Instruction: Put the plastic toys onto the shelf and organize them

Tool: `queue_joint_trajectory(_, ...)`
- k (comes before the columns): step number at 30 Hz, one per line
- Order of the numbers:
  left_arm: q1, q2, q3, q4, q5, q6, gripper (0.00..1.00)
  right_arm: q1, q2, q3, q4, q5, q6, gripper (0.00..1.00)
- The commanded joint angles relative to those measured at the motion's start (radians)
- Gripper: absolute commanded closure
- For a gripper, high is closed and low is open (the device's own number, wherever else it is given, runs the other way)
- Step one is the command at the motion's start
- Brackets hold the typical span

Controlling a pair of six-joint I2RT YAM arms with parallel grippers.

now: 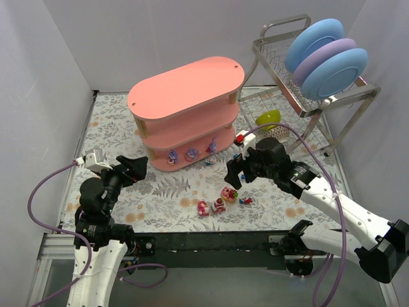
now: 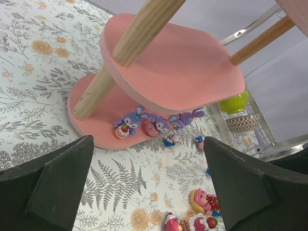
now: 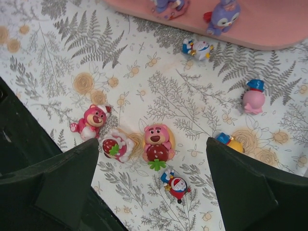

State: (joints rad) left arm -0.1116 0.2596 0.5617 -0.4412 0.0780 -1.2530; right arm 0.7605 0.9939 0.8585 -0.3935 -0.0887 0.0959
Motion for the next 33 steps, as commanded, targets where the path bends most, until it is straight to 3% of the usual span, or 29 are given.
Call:
queue_joint_trajectory(1, -0.002, 0.015, -0.003, -0.005, -0.003, 0.007, 0.02, 0.031, 0.023, -0.032, 0.021, -0.106, -0.077, 0.00)
queue_joint_trajectory(10, -0.003, 0.013, -0.003, -0.002, 0.002, 0.009, 0.02, 0.144, 0.090, -0.098, 0.070, -0.053, -0.062, 0.06)
queue_joint_trajectory(24, -0.003, -0.002, -0.006, -0.001, 0.002, 0.009, 0.02, 0.352, 0.112, -0.214, 0.217, 0.309, 0.355, 0.12)
queue_joint_trajectory(33, -0.002, -0.007, -0.005, 0.001, 0.006, 0.010, 0.02, 0.451, 0.169, -0.204, 0.226, 0.437, 0.442, 0.17)
